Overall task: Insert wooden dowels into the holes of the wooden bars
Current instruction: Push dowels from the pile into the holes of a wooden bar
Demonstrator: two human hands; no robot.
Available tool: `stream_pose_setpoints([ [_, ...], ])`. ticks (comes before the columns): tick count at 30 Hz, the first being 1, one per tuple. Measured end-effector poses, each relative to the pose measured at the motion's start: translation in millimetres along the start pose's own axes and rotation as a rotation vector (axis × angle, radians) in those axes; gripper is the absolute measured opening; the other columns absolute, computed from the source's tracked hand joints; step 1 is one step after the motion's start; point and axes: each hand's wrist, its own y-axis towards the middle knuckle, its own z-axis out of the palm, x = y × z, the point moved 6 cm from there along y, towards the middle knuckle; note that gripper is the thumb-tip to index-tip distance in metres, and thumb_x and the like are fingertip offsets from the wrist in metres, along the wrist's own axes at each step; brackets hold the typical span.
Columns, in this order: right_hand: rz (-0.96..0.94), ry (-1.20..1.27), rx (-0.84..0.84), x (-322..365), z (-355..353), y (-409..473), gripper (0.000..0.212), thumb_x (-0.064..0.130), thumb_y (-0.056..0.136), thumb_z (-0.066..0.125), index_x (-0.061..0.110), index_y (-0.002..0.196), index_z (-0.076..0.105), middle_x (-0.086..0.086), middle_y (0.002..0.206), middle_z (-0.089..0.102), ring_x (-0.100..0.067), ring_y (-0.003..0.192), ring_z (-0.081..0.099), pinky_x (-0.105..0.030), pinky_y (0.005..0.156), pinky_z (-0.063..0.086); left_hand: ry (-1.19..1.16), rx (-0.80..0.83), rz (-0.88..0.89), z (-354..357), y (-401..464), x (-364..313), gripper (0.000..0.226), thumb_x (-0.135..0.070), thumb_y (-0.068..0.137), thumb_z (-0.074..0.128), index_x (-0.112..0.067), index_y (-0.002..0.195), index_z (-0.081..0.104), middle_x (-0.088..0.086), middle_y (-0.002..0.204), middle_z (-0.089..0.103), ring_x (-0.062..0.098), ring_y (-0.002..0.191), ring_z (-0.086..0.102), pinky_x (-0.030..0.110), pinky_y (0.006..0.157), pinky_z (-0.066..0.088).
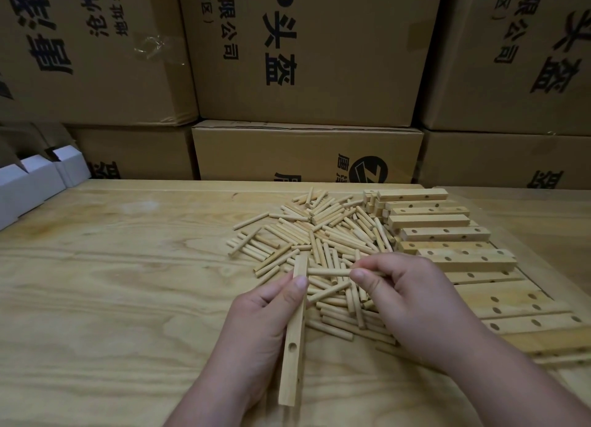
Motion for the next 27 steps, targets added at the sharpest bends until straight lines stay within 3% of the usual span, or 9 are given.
stream_pose_setpoints([
  [2, 0.012, 0.011, 0.000, -1, -1, 0, 0.012, 0.039, 0.094, 0.063, 0.039, 0.098, 0.075, 0.021, 0.087, 0.070, 0.010, 0.091, 0.060, -0.003, 0.072, 0.044, 0.005, 0.013, -0.001, 2, -1, -1, 0.049, -0.046, 0.081, 0.077, -0.014, 0.118, 0.075, 0.009, 0.125, 0.072, 0.025, 0.125, 0.063, 0.050, 0.114, 0.039],
  [5, 0.042, 0.053, 0.016, -1, 1, 0, 0.011, 0.042, 0.094, 0.062, 0.047, 0.089, 0.070, 0.013, 0.077, 0.072, 0.000, 0.080, 0.065, -0.016, 0.063, 0.050, 0.011, -0.016, 0.014, 3, -1, -3, 0.047, -0.044, 0.080, 0.077, -0.012, 0.115, 0.076, 0.008, 0.123, 0.073, 0.022, 0.123, 0.065, 0.050, 0.114, 0.041],
  [8, 0.112, 0.121, 0.044, -6, 4, 0, 0.014, 0.042, 0.095, 0.062, 0.040, 0.090, 0.075, 0.020, 0.076, 0.071, 0.002, 0.074, 0.066, -0.021, 0.061, 0.047, -0.010, -0.056, 0.023, 2, -1, -5, 0.056, -0.046, 0.073, 0.082, -0.013, 0.118, 0.075, 0.008, 0.127, 0.071, 0.020, 0.126, 0.062, 0.049, 0.116, 0.039],
  [11, 0.149, 0.176, 0.067, -8, 4, 0, 0.017, 0.043, 0.095, 0.062, 0.043, 0.085, 0.075, 0.007, 0.075, 0.073, -0.009, 0.070, 0.068, -0.021, 0.057, 0.049, -0.009, -0.053, 0.029, 4, -3, -8, 0.052, -0.041, 0.075, 0.086, -0.017, 0.120, 0.075, 0.007, 0.126, 0.072, 0.018, 0.123, 0.064, 0.045, 0.113, 0.041],
  [13, 0.144, 0.206, 0.056, -7, 2, 1, 0.016, 0.043, 0.095, 0.061, 0.047, 0.085, 0.074, -0.001, 0.075, 0.071, -0.017, 0.070, 0.068, -0.023, 0.053, 0.050, -0.005, -0.053, 0.027, 5, -4, -8, 0.052, -0.041, 0.074, 0.083, -0.016, 0.120, 0.075, 0.007, 0.119, 0.075, 0.015, 0.115, 0.068, 0.038, 0.103, 0.048],
  [17, 0.146, 0.245, -0.069, -5, -8, 5, 0.012, 0.046, 0.093, 0.062, 0.047, 0.087, 0.072, 0.010, 0.070, 0.068, -0.009, 0.068, 0.066, -0.028, 0.054, 0.053, 0.095, 0.010, 0.032, 12, -8, -9, 0.039, -0.050, 0.075, 0.081, -0.016, 0.092, 0.078, 0.001, 0.073, 0.068, 0.009, 0.062, 0.062, 0.021, 0.057, 0.051],
  [20, 0.146, 0.269, -0.134, -5, -11, 6, 0.008, 0.048, 0.090, 0.064, 0.046, 0.091, 0.072, 0.019, 0.066, 0.065, 0.000, 0.064, 0.063, -0.027, 0.053, 0.051, 0.073, -0.013, 0.008, 11, -7, -9, 0.030, -0.044, 0.071, 0.075, -0.017, 0.083, 0.079, 0.005, 0.081, 0.067, 0.012, 0.055, 0.054, 0.023, 0.049, 0.048],
  [23, 0.153, 0.293, -0.163, -8, -10, 5, 0.020, 0.054, 0.088, 0.064, 0.043, 0.103, 0.068, 0.012, 0.064, 0.057, -0.001, 0.056, 0.056, -0.024, 0.053, 0.055, 0.007, -0.114, -0.009, 3, -3, -10, 0.035, -0.044, 0.074, 0.069, -0.012, 0.086, 0.077, 0.004, 0.079, 0.065, 0.013, 0.051, 0.049, 0.025, 0.044, 0.042],
  [27, 0.184, 0.103, -0.137, -15, -8, 4, 0.012, 0.053, 0.088, 0.066, 0.041, 0.087, 0.068, 0.010, 0.067, 0.063, -0.007, 0.054, 0.055, -0.018, 0.045, 0.046, -0.148, -0.213, -0.056, -3, -1, -9, 0.035, -0.042, 0.082, 0.061, -0.015, 0.096, 0.078, 0.005, 0.070, 0.059, 0.012, 0.044, 0.043, 0.024, 0.036, 0.035],
])
